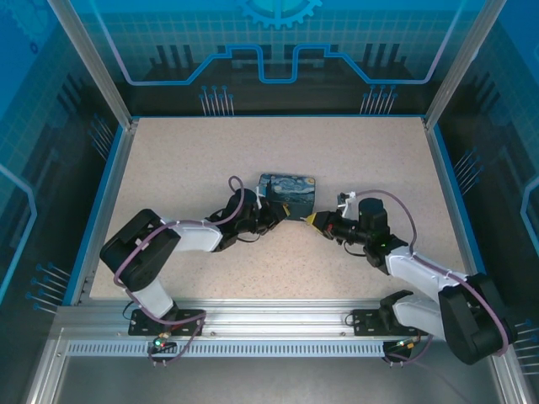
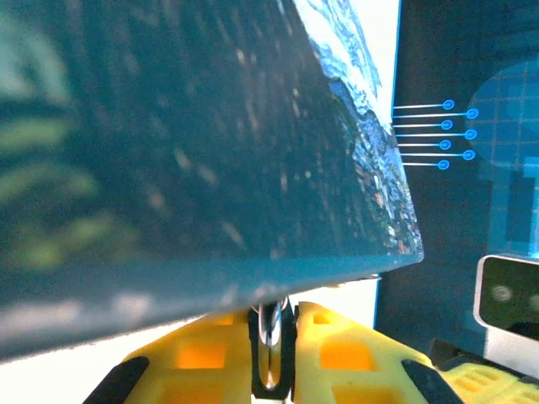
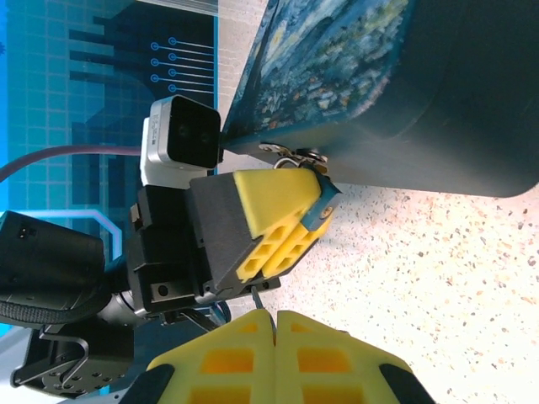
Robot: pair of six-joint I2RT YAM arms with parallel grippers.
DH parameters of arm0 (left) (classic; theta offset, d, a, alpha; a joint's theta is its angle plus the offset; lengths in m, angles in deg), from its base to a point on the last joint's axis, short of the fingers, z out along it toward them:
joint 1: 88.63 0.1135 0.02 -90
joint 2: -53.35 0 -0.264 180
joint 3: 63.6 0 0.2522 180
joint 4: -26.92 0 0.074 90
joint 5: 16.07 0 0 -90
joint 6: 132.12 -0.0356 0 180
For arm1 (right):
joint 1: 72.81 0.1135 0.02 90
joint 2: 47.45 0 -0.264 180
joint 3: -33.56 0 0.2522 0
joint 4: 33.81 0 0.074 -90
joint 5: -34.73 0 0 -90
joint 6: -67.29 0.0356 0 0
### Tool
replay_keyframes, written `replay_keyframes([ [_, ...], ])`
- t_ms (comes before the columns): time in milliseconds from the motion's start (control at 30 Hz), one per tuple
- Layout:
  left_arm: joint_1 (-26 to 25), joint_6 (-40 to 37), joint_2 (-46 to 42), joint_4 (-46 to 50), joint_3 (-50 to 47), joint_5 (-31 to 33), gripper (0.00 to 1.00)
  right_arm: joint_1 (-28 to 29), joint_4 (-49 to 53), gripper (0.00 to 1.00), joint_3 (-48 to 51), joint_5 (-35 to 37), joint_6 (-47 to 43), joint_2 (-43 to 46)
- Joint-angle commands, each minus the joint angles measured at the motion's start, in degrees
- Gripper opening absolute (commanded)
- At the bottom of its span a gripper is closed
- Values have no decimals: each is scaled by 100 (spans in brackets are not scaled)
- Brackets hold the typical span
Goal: Unlock the padlock with the key
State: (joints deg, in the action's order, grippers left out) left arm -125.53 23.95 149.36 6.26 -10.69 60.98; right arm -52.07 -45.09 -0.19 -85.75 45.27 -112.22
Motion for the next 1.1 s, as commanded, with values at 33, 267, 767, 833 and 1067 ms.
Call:
replay_keyframes([
  [33, 31, 585, -297, -1014, -198, 97, 0, 73, -571, 0, 147, -33, 456, -319],
  [267, -87, 864, -468, -1351, -417, 685, 0, 133, -951, 0, 129, 120, 1138, -544],
  [767, -409, 1562, 39, -2686, -543, 1211, 0, 489, -792, 0, 87, 824, 1854, -249],
  [833, -429, 1594, 67, -2711, -530, 1216, 0, 528, -810, 0, 63, 842, 1911, -221],
  [1067, -487, 1731, 145, -2857, -524, 1245, 0, 577, -580, 0, 12, 1093, 1944, -84],
])
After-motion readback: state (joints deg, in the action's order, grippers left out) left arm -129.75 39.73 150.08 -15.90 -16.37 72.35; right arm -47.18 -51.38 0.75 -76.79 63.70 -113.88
